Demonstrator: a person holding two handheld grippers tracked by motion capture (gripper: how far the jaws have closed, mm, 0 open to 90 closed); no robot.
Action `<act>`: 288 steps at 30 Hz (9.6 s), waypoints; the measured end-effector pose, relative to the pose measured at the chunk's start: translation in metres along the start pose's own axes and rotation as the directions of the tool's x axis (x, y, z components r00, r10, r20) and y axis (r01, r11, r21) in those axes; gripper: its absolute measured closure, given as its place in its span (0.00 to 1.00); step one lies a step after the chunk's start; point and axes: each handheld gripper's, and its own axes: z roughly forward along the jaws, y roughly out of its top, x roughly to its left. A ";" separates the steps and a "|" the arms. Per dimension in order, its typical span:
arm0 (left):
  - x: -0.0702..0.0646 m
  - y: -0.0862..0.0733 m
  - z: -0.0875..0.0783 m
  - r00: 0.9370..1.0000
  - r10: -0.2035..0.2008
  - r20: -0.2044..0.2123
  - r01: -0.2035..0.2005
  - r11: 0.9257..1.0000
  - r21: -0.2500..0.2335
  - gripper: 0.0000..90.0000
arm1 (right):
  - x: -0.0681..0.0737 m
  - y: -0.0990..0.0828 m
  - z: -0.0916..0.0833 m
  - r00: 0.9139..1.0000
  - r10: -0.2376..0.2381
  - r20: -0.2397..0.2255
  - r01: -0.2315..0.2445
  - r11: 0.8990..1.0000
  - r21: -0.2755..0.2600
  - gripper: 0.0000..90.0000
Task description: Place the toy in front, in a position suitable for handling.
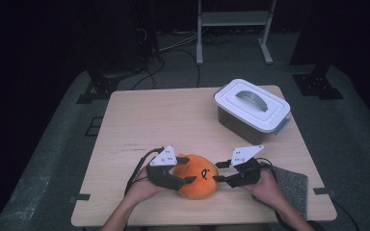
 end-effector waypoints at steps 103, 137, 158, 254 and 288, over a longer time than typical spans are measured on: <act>0.003 -0.022 0.008 0.999 -0.040 0.019 0.040 0.999 -0.001 0.32 | -0.023 -0.109 -0.084 0.984 0.103 0.142 -0.131 0.970 0.203 0.39; 0.005 -0.023 0.010 0.998 -0.060 0.027 0.060 0.998 -0.003 0.31 | -0.027 -0.085 -0.096 0.987 0.144 0.070 -0.149 0.987 0.068 0.88; 0.004 -0.023 0.010 0.998 -0.055 0.025 0.055 0.998 -0.003 0.31 | 0.009 0.031 -0.021 0.983 -0.090 -0.160 0.062 0.984 -0.169 0.87; 0.007 -0.026 0.004 0.990 -0.090 0.110 0.085 0.995 0.046 0.45 | 0.011 -0.005 -0.016 0.995 -0.093 -0.048 0.090 0.994 -0.064 0.85; 0.001 -0.025 0.003 0.991 -0.034 0.131 0.028 0.998 0.048 0.44 | 0.001 -0.001 -0.011 0.994 -0.042 -0.100 0.030 0.993 -0.117 0.84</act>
